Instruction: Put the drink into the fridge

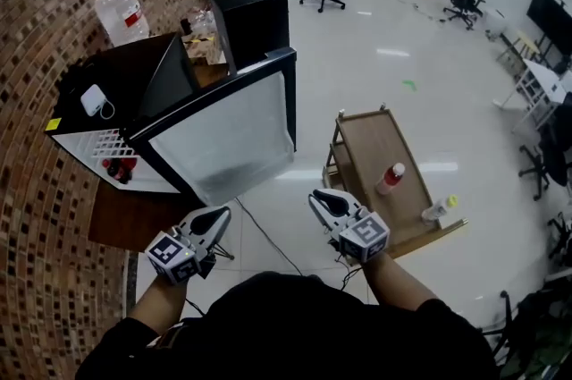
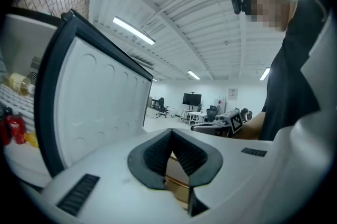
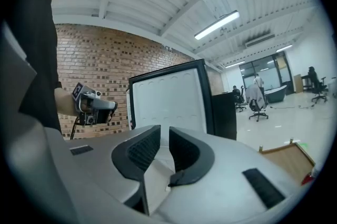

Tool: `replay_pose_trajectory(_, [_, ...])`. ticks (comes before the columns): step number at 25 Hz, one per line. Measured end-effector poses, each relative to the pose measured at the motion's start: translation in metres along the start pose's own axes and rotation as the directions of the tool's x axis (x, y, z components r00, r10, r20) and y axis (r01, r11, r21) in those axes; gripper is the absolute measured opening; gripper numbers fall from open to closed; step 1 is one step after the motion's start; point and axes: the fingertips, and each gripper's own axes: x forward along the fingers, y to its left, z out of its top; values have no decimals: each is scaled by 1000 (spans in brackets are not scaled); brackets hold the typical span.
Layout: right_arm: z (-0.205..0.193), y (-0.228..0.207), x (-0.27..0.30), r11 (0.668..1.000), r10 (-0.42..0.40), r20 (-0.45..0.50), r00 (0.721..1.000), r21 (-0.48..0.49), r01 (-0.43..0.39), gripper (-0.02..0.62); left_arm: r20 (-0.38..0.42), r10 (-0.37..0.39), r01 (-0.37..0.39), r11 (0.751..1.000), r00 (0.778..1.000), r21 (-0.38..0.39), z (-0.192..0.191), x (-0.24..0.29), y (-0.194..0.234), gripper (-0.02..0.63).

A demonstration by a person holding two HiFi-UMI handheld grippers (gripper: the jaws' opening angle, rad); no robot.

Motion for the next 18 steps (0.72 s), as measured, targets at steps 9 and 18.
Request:
replay_pose_trajectory(9, [-40,-76,-47,989,-149,-43,988,-2,149,158,-59,-164,168,983,985,69,-24,110,-37,-6])
replay_pose_trajectory(18, [-76,-168,-104,947,-320,-74,945,8,321,249,-134,-305,319,943,943,99,-55,211,-82,-6])
